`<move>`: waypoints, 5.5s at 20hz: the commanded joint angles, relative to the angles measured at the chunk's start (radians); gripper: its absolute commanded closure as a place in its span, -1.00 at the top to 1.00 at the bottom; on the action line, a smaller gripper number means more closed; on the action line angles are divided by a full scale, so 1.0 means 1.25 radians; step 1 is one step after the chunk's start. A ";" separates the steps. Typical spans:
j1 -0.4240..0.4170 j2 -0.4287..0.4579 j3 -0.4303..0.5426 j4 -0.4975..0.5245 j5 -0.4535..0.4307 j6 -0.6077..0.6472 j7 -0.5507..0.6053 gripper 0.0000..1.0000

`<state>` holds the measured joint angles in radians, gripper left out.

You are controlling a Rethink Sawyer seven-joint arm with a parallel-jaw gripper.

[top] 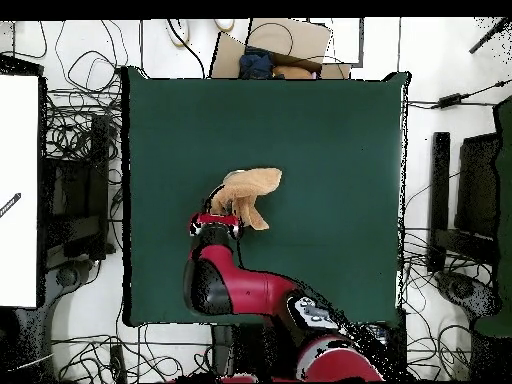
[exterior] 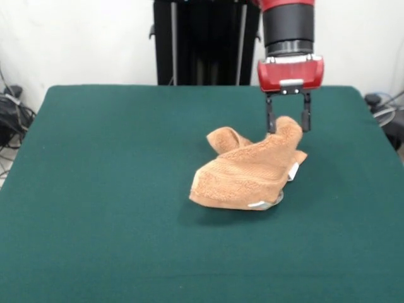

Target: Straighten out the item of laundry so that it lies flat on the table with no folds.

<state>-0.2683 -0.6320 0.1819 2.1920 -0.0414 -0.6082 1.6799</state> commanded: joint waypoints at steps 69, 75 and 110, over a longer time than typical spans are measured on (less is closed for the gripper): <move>0.129 0.026 -0.164 -0.086 0.074 0.026 0.094 1.00; 0.143 0.024 -0.181 -0.116 0.077 0.049 0.089 1.00; 0.172 -0.008 -0.198 -0.140 0.188 0.295 0.156 -1.00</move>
<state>-0.0548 -0.6543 -0.0804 1.9945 0.1172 -0.4242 1.6799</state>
